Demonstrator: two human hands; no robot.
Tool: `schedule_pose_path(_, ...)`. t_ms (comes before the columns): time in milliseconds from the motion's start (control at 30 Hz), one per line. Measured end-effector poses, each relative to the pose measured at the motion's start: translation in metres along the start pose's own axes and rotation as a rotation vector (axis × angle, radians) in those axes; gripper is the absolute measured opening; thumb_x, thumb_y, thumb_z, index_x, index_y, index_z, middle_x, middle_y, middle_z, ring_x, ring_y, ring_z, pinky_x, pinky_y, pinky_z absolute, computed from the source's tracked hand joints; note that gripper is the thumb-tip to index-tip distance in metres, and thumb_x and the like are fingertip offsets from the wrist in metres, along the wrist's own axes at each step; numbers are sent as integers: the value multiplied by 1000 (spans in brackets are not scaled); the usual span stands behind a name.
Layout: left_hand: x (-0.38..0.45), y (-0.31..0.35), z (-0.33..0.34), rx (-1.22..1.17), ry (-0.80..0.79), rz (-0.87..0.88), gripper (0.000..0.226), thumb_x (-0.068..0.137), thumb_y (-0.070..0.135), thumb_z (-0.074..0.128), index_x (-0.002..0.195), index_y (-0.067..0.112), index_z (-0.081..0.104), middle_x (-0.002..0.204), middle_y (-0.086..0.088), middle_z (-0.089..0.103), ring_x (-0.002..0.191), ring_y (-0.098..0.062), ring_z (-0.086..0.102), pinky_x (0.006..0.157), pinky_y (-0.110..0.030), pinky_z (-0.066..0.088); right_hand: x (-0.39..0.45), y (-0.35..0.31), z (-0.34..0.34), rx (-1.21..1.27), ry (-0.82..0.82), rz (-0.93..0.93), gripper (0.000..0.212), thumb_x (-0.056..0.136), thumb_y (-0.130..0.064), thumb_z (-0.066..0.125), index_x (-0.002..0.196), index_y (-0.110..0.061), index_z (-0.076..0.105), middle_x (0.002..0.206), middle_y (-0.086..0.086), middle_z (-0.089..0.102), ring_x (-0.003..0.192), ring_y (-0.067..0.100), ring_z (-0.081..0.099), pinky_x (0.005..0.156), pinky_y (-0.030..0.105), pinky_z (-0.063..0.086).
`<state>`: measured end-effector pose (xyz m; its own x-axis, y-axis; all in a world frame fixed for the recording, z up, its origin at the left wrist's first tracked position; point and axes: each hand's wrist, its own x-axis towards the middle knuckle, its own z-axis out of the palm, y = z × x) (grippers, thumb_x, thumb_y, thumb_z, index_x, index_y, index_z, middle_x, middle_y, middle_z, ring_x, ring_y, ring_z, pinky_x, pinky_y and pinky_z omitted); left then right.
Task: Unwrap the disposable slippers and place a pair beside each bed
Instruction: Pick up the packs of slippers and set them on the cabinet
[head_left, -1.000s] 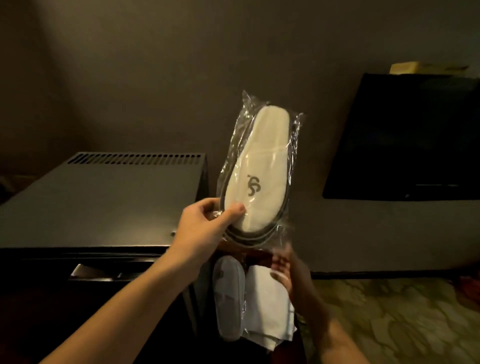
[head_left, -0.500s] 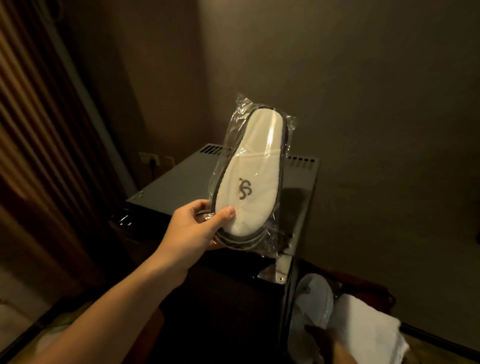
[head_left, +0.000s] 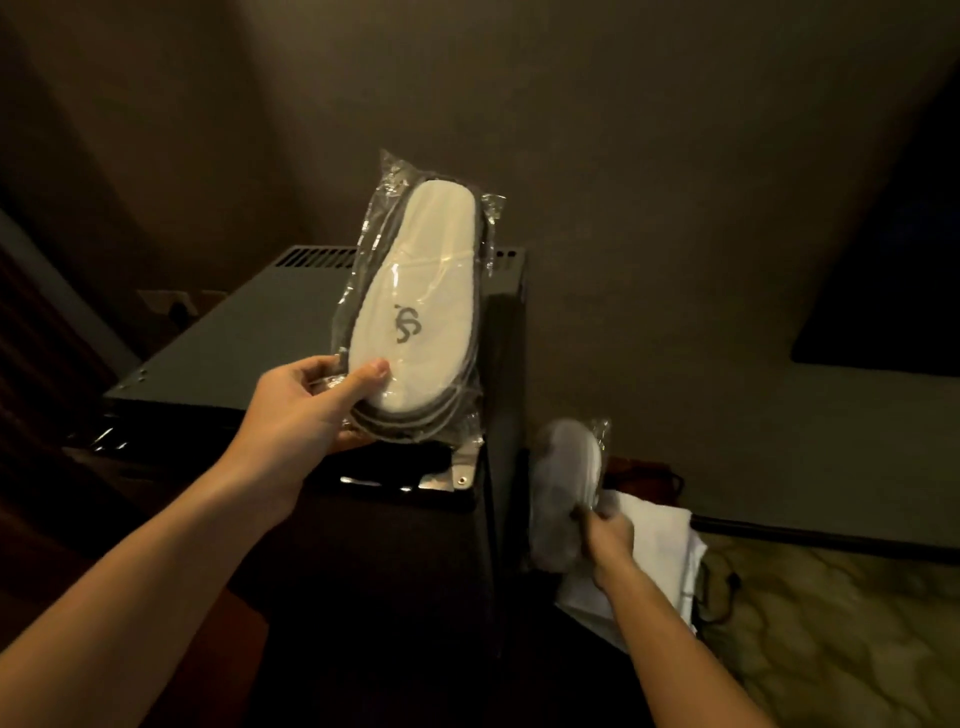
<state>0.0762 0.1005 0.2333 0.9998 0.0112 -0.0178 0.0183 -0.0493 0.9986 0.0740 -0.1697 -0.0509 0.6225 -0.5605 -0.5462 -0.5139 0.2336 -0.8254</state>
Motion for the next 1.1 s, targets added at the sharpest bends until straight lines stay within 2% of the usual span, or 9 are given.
schedule_pose_path(67,2,2,-1,-35,-13,-2,14,86,21,76,95,15,68,84,-3,80,73,-12,76,67,-29,64,-20,-41,-11,122,58,-61,19,90,-17,69,96,1,68,72,14,66,51,20,58,47,27,46)
schedule_pose_path(133,4,5,-2,-60,-49,-7,20,84,23,76,100,13,68,89,-6,81,80,-17,77,70,-31,63,-43,-82,-28,207,72,-141,11,88,-15,69,91,-5,67,63,7,57,42,13,49,36,19,37)
schedule_pose_path(200,5,9,-3,-67,-88,-6,30,82,26,77,105,9,70,94,-8,80,88,-21,76,72,-31,64,-70,-116,-42,265,37,-259,10,85,-18,72,88,-8,70,69,6,60,57,14,54,44,19,42)
schedule_pose_path(333,11,19,-7,-98,-136,10,40,75,30,79,105,4,72,97,-12,80,90,-25,76,71,-30,65,-128,-167,-62,346,-24,-436,11,83,-17,75,89,-8,73,88,12,74,81,20,66,75,38,56)
schedule_pose_path(400,14,22,-13,-113,-147,9,36,79,29,78,104,3,72,99,-15,79,88,-25,75,68,-29,64,-155,-185,-63,360,-39,-479,8,83,-16,76,87,-9,73,84,11,76,75,16,69,72,34,59)
schedule_pose_path(500,18,25,-27,-146,-158,9,25,86,23,76,100,3,72,99,-16,77,88,-26,73,65,-26,64,-193,-201,-55,379,-53,-540,4,85,-12,74,86,-8,72,62,-4,73,54,4,66,49,19,53)
schedule_pose_path(700,34,29,-92,-166,-209,61,15,88,23,75,80,11,70,70,-5,73,62,-14,70,53,-22,57,-248,-207,-10,395,-18,-614,4,86,-11,74,84,-8,72,68,-1,71,61,10,65,62,28,54)
schedule_pose_path(933,74,25,-204,-115,-167,76,24,86,24,77,88,1,70,71,-11,67,59,-18,66,66,-35,57,-280,-200,91,232,-29,-524,18,86,-10,74,100,1,74,86,12,77,69,16,70,59,27,57)
schedule_pose_path(1100,92,12,-240,-82,-185,11,26,87,22,77,92,-3,71,72,-10,71,62,-17,71,59,-29,59,-295,-202,134,81,17,-494,22,86,-12,76,104,1,73,99,18,75,81,22,65,69,35,52)
